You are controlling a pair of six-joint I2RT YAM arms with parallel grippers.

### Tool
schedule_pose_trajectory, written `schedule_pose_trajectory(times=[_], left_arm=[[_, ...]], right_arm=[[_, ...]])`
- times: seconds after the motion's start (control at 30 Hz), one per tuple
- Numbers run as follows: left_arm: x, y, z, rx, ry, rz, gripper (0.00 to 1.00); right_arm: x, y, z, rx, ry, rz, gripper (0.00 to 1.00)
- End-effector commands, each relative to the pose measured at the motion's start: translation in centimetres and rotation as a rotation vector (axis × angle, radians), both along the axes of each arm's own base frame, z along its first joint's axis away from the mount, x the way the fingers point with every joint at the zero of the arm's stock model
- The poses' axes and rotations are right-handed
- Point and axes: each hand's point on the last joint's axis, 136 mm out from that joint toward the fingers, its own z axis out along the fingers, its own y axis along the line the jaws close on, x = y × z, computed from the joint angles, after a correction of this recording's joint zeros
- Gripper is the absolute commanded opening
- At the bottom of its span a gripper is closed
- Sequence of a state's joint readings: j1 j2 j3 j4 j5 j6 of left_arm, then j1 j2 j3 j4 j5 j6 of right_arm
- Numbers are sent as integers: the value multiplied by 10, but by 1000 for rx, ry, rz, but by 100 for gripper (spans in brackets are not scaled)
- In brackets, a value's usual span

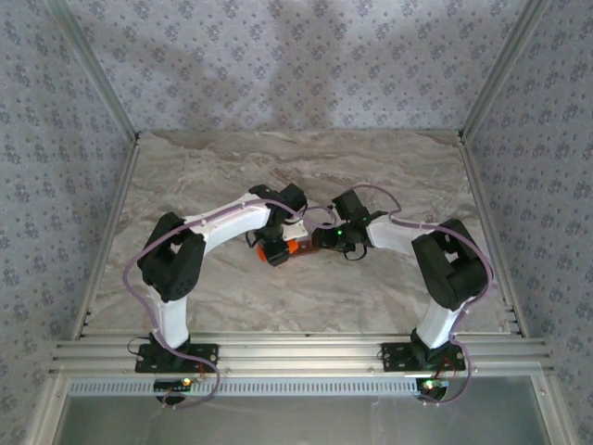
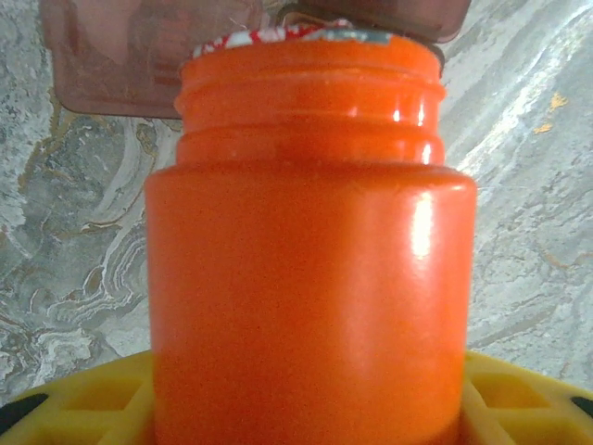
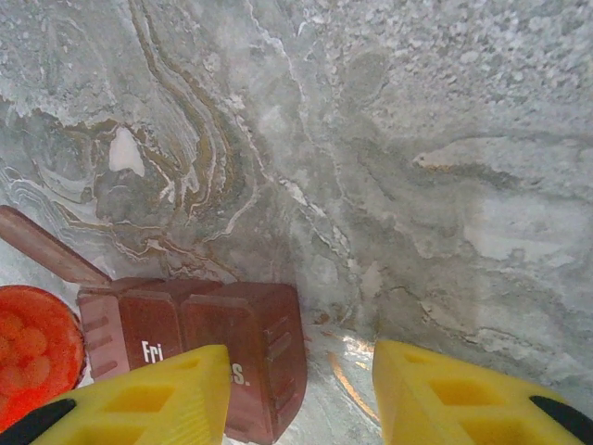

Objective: Sort the pills into containers

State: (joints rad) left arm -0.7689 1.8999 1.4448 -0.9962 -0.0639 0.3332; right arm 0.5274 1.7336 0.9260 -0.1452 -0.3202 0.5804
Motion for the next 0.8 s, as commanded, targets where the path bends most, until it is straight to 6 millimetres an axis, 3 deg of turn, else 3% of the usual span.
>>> schedule_pose_trajectory(times=[0.0, 0.77], left_arm=[[-5, -6, 19, -29, 0, -39, 0], [-8, 0, -1, 80, 22, -75, 0]], right_arm=[[-4, -1, -10, 4, 35, -11, 47], [-4, -3, -13, 0, 44, -21, 46]])
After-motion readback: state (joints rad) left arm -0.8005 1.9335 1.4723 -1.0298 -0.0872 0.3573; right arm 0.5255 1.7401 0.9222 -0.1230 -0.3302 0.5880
